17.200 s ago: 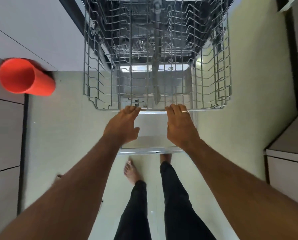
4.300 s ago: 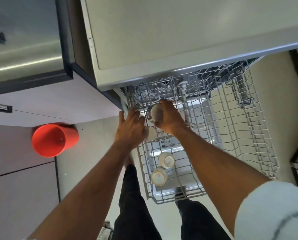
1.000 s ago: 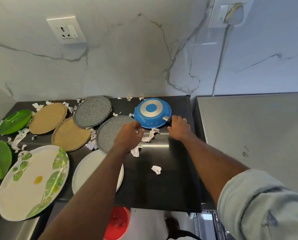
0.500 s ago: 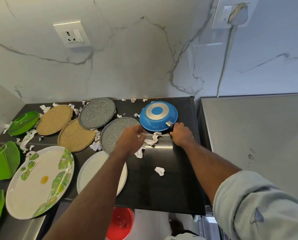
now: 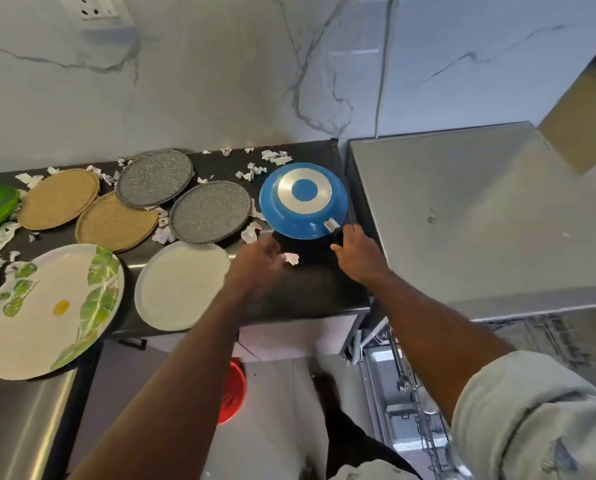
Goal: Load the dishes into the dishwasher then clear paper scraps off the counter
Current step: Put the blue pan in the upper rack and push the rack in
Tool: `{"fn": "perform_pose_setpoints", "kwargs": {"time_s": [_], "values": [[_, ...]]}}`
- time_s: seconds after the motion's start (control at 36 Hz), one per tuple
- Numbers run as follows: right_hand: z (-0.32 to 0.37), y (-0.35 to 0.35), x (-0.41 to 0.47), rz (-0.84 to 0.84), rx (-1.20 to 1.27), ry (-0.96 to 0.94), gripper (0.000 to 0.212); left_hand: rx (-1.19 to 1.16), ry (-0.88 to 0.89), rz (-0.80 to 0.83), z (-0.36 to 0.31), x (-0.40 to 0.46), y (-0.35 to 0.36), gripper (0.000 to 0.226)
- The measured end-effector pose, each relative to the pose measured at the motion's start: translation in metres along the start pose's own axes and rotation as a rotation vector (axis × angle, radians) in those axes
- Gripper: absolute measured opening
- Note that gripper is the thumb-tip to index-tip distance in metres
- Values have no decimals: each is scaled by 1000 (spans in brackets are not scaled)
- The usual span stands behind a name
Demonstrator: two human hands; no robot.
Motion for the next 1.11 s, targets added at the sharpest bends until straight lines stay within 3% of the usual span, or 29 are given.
{"fn": "perform_pose_setpoints", "kwargs": {"time_s": [0.28,0.42,0.64,0.89,1.11], "values": [[-60,23,-174,58,3,48,36,-12,0,162,7,-104,80,9],[-111,34,-246,99,15,158,44,-34,-8,235,3,-134,127,13],[-181,56,-352,149,63,375,36,3,-20,369,-11,-179,206,15],[-268,65,-431,100,55,580,36,-26,53,496,-43,-207,288,17],[-382,87,-443,194,4,665,37,-66,90,514,-75,-240,372,16]]}}
Point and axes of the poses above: each hand's wrist, its own x-axis towards the middle knuckle, its own y-axis out of the palm, z = x × y, the point moved 3 cm from there along x, towards the middle knuckle, and after that the axes turned 13 degrees about -x, right-handed, at the moved point
